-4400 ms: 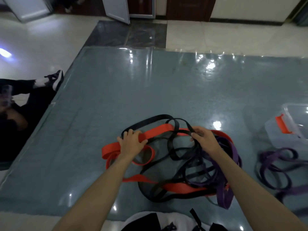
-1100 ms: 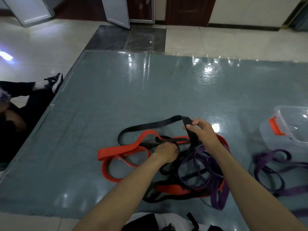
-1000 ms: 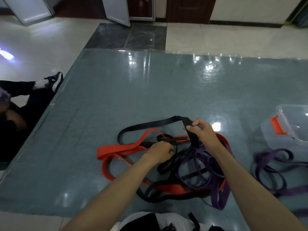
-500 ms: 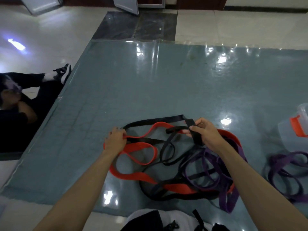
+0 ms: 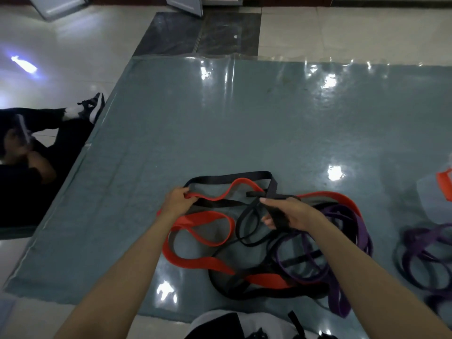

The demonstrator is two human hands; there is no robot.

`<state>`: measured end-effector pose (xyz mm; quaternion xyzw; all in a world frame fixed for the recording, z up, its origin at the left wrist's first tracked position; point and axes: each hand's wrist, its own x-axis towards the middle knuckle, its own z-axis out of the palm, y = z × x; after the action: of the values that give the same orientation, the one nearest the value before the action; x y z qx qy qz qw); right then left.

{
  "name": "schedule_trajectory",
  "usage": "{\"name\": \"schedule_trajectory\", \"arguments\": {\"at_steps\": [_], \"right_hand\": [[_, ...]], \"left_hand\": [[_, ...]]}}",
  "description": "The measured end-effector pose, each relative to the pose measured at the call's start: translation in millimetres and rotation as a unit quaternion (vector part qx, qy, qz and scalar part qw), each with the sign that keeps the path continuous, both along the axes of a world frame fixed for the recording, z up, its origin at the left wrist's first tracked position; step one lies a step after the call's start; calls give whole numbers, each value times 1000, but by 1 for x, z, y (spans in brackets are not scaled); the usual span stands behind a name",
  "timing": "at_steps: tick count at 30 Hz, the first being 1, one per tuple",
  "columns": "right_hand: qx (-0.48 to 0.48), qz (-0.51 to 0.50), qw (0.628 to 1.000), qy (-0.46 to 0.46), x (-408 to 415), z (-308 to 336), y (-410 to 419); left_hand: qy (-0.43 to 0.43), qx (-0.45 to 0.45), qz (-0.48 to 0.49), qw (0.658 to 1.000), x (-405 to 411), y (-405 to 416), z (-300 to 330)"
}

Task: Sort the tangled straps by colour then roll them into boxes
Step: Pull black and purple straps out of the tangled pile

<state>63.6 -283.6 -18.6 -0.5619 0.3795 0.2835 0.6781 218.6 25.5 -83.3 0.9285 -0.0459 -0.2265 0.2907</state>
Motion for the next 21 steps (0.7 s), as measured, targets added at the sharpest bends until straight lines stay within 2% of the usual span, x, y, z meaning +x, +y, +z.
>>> {"name": "schedule_trajectory", "arguments": {"at_steps": [2,5,9,13,18,21], "right_hand": [[-30,3,999,24,1,-8,20],[-137,-39,990,18,9,-30,51],[-332,23,943,17,11,-46,79],[-388,14,922,3,6,-39,76],[-491,13,871,-29,-12,-34,38],[-485,69,871,-42,-22,-38,17]], "left_hand": [[-31,-29,6,999,-2,-2,3],[-72,-67,30,995,-5,-8,15],[-124,-87,39,988,-6,-12,29],[-142,-73,35,987,-11,-8,25],[-166,-114,143,969,-7,2,22],[-140,-58,158,976,3,22,10]]}}
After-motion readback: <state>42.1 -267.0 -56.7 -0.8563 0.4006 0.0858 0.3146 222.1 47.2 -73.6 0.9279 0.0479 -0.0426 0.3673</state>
